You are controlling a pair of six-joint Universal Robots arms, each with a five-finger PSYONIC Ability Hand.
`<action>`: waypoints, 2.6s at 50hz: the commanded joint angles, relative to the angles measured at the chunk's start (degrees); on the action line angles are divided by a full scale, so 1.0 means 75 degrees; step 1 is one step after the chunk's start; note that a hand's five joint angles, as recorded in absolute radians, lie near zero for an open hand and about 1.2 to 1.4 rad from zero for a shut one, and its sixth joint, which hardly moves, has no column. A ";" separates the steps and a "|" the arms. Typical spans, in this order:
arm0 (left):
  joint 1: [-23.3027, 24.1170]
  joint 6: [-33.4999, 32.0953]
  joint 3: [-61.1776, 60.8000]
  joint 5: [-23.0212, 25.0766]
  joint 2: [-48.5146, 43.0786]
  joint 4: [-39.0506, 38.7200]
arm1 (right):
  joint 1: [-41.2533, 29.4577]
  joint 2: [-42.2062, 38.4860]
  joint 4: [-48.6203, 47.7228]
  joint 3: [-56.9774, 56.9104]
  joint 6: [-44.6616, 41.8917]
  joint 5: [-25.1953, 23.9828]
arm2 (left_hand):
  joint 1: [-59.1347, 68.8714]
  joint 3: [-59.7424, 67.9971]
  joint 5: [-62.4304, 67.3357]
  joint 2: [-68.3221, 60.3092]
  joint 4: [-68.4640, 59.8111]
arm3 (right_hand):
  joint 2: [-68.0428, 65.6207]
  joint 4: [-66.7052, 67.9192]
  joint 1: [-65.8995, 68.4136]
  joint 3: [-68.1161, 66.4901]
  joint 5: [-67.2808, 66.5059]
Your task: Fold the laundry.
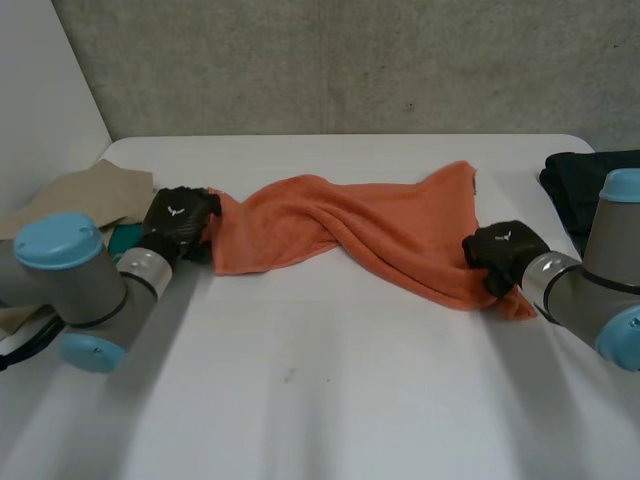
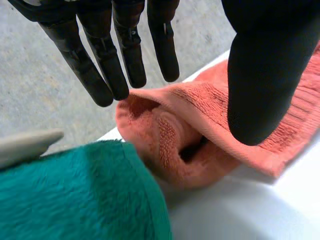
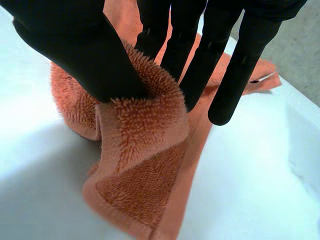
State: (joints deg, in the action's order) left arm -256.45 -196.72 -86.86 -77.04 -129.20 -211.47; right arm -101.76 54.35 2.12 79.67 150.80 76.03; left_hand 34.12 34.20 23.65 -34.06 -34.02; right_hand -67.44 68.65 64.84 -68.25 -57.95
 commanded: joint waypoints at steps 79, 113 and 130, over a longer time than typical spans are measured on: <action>0.0795 -0.1556 0.6820 -0.1154 0.0435 0.1467 | 0.0127 0.0628 0.1197 -0.5488 -0.0621 0.1370 | 0.6118 0.6107 0.6180 -0.6125 -0.6131 | -0.1674 0.1514 0.2021 -0.1567 -0.1607; 0.0467 -0.0443 -0.0524 -0.0861 0.1383 0.0000 | -0.0014 -0.0168 0.0128 -0.0697 -0.1018 0.0480 | 0.6118 0.6107 0.6180 -0.6125 -0.6131 | 0.1163 -0.1323 -0.0816 0.1270 0.1230; 0.0326 -0.0045 -0.0922 -0.0897 0.2648 0.0797 | 0.1508 0.1660 0.1111 0.0392 0.1232 -0.0327 | 0.6118 0.6107 0.6180 -0.6125 -0.6131 | 0.5197 -0.5357 -0.4850 0.5304 0.5264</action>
State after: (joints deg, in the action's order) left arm -253.81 -198.40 -92.34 -84.23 -111.56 -206.34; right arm -95.37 63.42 8.05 79.46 154.64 77.28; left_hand 66.26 68.06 56.50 -68.63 -68.53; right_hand -22.71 21.57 22.26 -22.17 -10.06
